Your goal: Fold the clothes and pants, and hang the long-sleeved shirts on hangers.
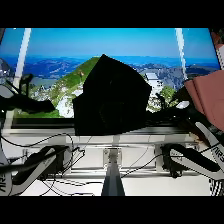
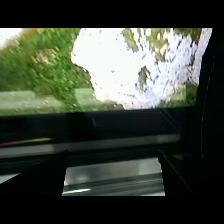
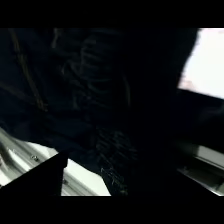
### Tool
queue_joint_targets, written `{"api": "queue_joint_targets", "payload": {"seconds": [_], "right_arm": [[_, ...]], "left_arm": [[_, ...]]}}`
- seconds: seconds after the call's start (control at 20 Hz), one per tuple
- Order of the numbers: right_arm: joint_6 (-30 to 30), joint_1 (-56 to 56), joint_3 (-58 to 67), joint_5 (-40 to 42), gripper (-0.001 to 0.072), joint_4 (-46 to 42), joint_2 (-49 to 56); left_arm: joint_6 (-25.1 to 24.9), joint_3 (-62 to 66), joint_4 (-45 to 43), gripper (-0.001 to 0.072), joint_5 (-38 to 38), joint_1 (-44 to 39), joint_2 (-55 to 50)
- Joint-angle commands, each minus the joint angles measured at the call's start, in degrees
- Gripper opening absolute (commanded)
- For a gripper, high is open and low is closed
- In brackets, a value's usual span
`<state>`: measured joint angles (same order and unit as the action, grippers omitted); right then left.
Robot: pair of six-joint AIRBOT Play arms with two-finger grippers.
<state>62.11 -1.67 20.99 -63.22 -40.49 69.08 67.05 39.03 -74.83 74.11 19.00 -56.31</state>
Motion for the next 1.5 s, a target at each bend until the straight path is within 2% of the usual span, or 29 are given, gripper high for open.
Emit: {"api": "queue_joint_targets", "payload": {"seconds": [0.0,0.05,0.1,0.3,0.4,0.5,0.6,0.8,0.85,0.9,0.95,1.05,1.1,1.15,1.3,1.45], "right_arm": [[-0.39,5.77,-0.15,2.75,0.0361,1.51,3.34],[-0.39,7.04,0.81,3.89,0.0154,1.53,3.34],[-0.37,7.96,2.14,4.66,0.0037,1.66,3.34],[-0.26,11.50,9.90,7.02,0.0031,1.88,3.37],[0.31,14.29,12.66,11.08,0.0031,2.56,3.37],[1.01,17.09,13.49,15.15,0.0032,4.50,3.37],[2.73,19.91,13.46,18.23,0.0032,4.79,3.56],[2.75,21.70,13.46,19.32,0.0032,4.72,3.54],[2.75,21.70,13.46,19.37,0.0032,4.70,3.54],[2.73,21.70,13.49,19.50,0.0032,4.70,3.54],[2.73,21.70,13.49,19.58,0.0032,4.70,3.52],[2.71,21.70,13.49,19.54,0.0032,4.70,3.48],[2.71,21.70,13.57,19.34,0.0032,4.70,3.41],[2.69,21.70,14.16,18.62,0.0032,4.37,3.43],[1.16,21.70,19.47,14.25,0.0032,2.58,3.41],[-0.24,21.70,29.49,7.87,0.0032,-2.86,3.41]], "left_arm": [[-4.39,-11.34,6.64,0.0652,2.03,1.92,-0.04],[-5.57,-13.53,8.04,0.0652,1.88,1.92,-0.04],[-6.08,-14.99,8.74,0.0652,1.42,1.92,-0.04],[-7.37,-16.48,13.18,0.0651,-0.63,1.75,-0.04],[-7.93,-16.52,13.62,0.0651,-1.86,1.75,-0.04],[-7.93,-17.25,14.91,0.0651,-4.13,1.75,-0.04],[-7.98,-19.02,19.76,0.0651,-6.49,1.70,-0.04],[-7.96,-21.38,21.42,0.0647,-13.16,0.70,-0.04],[-7.96,-21.38,22.08,0.0603,-13.49,0.70,-0.04],[-7.98,-21.38,22.23,0.0453,-13.53,0.70,-0.04],[-7.98,-21.38,22.18,0.0345,-13.66,0.70,-0.04],[-7.98,-21.38,22.23,0.0320,-15.08,0.68,-0.04],[-8.00,-21.35,22.21,0.0195,-15.50,0.70,-0.04],[-9.35,-21.33,22.32,0.0032,-15.43,0.68,-0.04],[-15.34,-18.47,22.64,0.0020,-15.41,0.70,0.02],[-15.39,-6.78,22.67,0.0019,-14.71,0.72,0.42]]}}
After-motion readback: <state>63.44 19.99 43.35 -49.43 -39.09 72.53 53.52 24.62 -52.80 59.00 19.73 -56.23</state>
